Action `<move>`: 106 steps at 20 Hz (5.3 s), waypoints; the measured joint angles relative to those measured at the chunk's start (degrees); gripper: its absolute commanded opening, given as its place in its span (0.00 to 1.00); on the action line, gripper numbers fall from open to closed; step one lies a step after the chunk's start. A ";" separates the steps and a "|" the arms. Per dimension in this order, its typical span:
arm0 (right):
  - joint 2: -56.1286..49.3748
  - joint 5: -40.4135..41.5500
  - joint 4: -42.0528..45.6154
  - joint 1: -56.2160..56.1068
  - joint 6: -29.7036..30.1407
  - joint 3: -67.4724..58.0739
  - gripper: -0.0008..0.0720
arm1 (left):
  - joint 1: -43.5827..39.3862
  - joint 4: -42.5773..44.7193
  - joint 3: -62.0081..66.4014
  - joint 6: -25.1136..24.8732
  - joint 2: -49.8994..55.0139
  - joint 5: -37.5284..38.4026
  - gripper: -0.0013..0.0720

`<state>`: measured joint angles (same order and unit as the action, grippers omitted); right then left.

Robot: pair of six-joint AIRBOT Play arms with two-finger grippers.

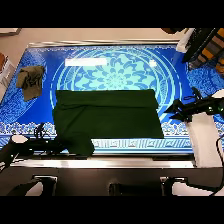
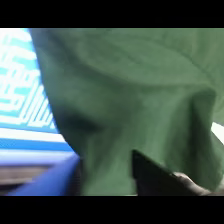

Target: Fold the clothes and pants, and hang the long-sleeved shirts on hangers.

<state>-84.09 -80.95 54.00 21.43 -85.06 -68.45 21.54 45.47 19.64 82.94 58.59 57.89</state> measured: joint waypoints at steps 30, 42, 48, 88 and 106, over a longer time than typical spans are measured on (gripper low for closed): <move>5.29 8.70 1.16 2.27 8.55 22.49 0.05 | -4.76 11.67 7.96 3.02 -1.16 8.48 0.04; 24.55 6.71 0.57 -2.40 4.96 20.09 0.05 | -4.81 27.17 22.21 10.84 -12.90 24.33 0.04; 11.78 18.99 8.35 -13.88 1.36 9.40 0.05 | -4.83 27.04 37.53 5.51 6.60 20.57 0.04; -23.26 10.38 -10.71 -8.20 10.25 -12.81 0.62 | -9.03 25.68 82.79 10.56 43.32 26.08 0.57; -8.74 -4.04 10.40 -11.61 -8.66 -31.61 0.05 | -33.55 4.76 82.58 13.05 54.03 7.23 0.04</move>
<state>-92.84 -84.99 64.40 9.82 -93.71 -100.05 -12.01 50.24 102.21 95.98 112.62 65.12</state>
